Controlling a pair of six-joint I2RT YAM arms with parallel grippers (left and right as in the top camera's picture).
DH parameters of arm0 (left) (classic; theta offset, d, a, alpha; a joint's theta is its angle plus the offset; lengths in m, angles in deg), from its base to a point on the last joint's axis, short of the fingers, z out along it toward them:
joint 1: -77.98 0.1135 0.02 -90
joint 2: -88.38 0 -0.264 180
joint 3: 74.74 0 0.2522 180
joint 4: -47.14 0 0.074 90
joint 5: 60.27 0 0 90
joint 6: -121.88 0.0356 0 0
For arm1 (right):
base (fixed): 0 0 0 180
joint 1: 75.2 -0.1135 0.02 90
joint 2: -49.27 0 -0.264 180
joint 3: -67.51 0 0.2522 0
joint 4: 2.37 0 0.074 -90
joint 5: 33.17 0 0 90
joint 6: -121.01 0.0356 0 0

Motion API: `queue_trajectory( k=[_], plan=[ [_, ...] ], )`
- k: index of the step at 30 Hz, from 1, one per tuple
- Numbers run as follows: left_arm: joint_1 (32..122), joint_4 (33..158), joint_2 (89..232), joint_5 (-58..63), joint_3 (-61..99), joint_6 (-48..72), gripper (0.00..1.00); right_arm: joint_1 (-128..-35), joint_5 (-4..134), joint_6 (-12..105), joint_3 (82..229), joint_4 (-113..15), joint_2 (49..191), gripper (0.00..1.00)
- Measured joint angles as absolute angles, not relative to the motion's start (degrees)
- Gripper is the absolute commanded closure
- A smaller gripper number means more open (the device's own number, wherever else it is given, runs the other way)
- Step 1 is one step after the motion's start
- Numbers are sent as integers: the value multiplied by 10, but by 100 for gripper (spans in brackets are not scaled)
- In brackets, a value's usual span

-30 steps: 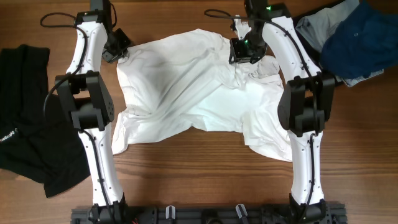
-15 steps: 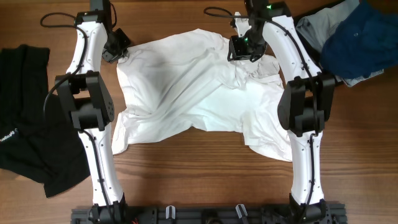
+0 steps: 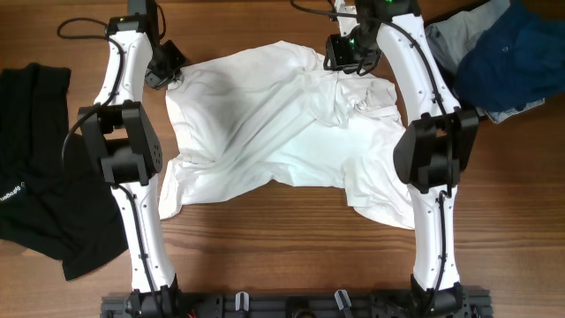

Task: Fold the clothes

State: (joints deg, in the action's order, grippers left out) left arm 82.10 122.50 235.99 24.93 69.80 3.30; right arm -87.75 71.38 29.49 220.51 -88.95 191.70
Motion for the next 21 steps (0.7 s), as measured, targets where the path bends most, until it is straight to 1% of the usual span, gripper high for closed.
queue_trajectory(
  k=[6,10,13,18,19,21],
  plan=[
    [821,1225,2360,249,698,33,96,-878,714,297,2205,-902,1952,57],
    [821,1225,2360,249,698,33,96,-878,714,297,2205,-906,1953,57],
    [821,1225,2360,249,698,33,96,-878,722,297,2205,-913,1953,55],
    [821,1225,2360,249,698,33,96,-878,729,297,2204,-922,1953,56],
    [821,1225,2360,249,698,33,96,-878,730,297,2202,-921,1953,61],
    [821,1225,2360,249,698,33,96,-878,734,298,2197,-917,1953,85]
  ],
)
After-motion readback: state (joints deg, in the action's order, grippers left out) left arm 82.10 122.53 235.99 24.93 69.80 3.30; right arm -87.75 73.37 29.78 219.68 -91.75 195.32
